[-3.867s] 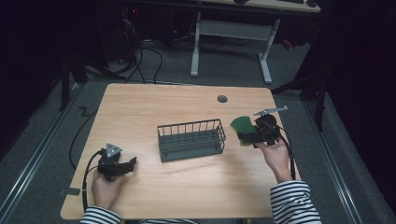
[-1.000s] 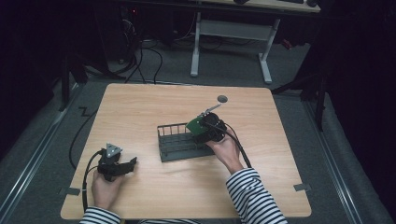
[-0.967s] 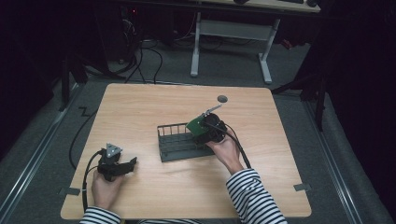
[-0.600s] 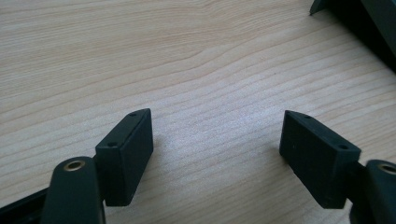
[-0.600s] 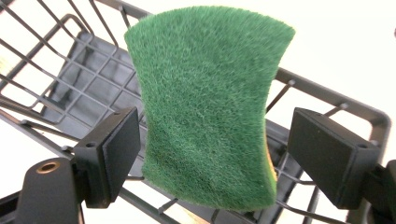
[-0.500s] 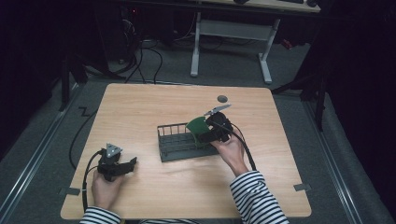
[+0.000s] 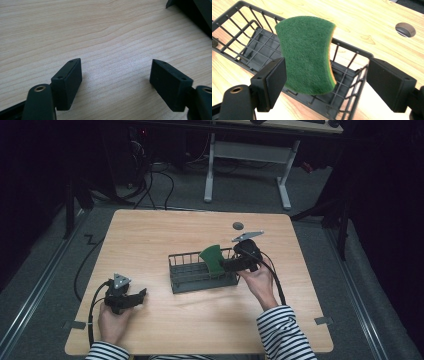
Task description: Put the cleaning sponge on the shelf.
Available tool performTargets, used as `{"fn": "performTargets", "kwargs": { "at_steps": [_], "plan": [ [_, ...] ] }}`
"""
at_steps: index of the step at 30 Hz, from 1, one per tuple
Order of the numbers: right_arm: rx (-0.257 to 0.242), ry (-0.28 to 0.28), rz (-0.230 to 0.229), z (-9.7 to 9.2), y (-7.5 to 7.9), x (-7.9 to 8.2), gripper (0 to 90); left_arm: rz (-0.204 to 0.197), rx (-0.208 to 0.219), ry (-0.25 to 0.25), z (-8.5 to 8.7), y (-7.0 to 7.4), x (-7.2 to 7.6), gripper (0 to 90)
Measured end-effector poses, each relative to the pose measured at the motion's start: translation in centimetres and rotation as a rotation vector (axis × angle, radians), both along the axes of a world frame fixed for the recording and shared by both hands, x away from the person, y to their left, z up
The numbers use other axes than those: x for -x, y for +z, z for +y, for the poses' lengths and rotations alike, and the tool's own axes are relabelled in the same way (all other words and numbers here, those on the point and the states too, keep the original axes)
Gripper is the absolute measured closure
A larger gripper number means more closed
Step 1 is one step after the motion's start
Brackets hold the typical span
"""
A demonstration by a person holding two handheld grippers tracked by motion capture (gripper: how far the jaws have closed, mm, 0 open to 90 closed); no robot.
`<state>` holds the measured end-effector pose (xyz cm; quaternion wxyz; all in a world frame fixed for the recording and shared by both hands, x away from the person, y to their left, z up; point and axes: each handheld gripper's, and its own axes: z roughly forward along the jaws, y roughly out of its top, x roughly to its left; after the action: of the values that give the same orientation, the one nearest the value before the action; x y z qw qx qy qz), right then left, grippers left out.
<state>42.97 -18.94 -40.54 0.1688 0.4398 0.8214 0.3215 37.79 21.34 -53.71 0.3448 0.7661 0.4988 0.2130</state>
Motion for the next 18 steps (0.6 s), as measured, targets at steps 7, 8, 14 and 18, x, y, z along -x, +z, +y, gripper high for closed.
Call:
{"fn": "performTargets", "kwargs": {
  "at_steps": [7,8,14,18],
  "plan": [
    [-0.005,-0.018,-0.015,-1.2,0.5,0.4,16.4,0.000,0.000,0.000,0.0,0.0,0.0,26.4],
    [-0.008,-0.022,-0.018,-1.3,0.6,0.6,16.5,0.000,0.000,0.000,0.0,0.0,0.0,26.4],
    [-0.004,-0.034,-0.041,-2.3,1.2,1.2,17.1,0.000,0.000,0.000,0.0,0.0,0.0,26.4],
    [-0.009,-0.054,-0.057,-3.0,1.5,1.6,20.0,0.000,0.000,0.000,0.0,0.0,0.0,26.4]
  ]
}}
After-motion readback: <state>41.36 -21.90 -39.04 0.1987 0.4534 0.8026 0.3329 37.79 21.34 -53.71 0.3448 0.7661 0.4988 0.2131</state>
